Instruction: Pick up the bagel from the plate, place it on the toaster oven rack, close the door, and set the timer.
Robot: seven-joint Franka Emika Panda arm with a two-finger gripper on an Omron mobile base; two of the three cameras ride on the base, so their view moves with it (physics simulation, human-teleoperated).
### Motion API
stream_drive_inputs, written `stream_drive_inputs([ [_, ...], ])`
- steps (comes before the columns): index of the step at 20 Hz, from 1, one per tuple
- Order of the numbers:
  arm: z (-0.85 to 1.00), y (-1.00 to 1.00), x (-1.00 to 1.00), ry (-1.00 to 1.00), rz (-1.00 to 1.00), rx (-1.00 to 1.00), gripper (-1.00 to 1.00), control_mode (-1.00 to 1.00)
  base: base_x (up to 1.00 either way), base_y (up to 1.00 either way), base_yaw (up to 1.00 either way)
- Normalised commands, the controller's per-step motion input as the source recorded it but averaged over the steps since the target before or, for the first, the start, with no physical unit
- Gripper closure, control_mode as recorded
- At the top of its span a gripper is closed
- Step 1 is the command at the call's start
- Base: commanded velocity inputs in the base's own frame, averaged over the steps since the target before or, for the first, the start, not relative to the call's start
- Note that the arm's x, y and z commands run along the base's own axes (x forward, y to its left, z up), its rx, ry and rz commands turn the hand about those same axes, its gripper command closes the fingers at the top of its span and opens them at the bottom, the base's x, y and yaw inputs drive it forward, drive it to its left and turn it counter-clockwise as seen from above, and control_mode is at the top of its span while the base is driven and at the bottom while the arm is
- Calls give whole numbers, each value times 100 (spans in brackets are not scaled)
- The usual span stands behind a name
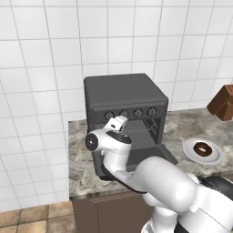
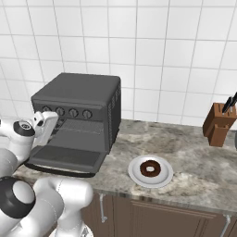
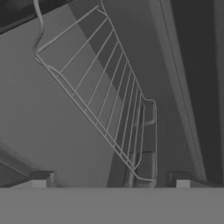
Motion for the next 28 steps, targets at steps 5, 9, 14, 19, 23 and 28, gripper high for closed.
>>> stream_drive_inputs([
  [5, -42, 1, 28, 11, 0, -11, -100, -100, 0, 0, 0],
  [9, -56, 0, 23, 15, 0, -12, -100, -100, 0, 0, 0],
  [14, -67, 0, 10, 17, 0, -13, -100, -100, 0, 0, 0],
  [19, -73, 0, 0, 10, 0, -14, -100, -100, 0, 0, 0],
  [23, -68, 0, -21, 0, 1, -13, -100, -100, 0, 0, 0],
  [28, -48, 0, -16, -1, 5, -9, -100, -100, 0, 0, 0],
])
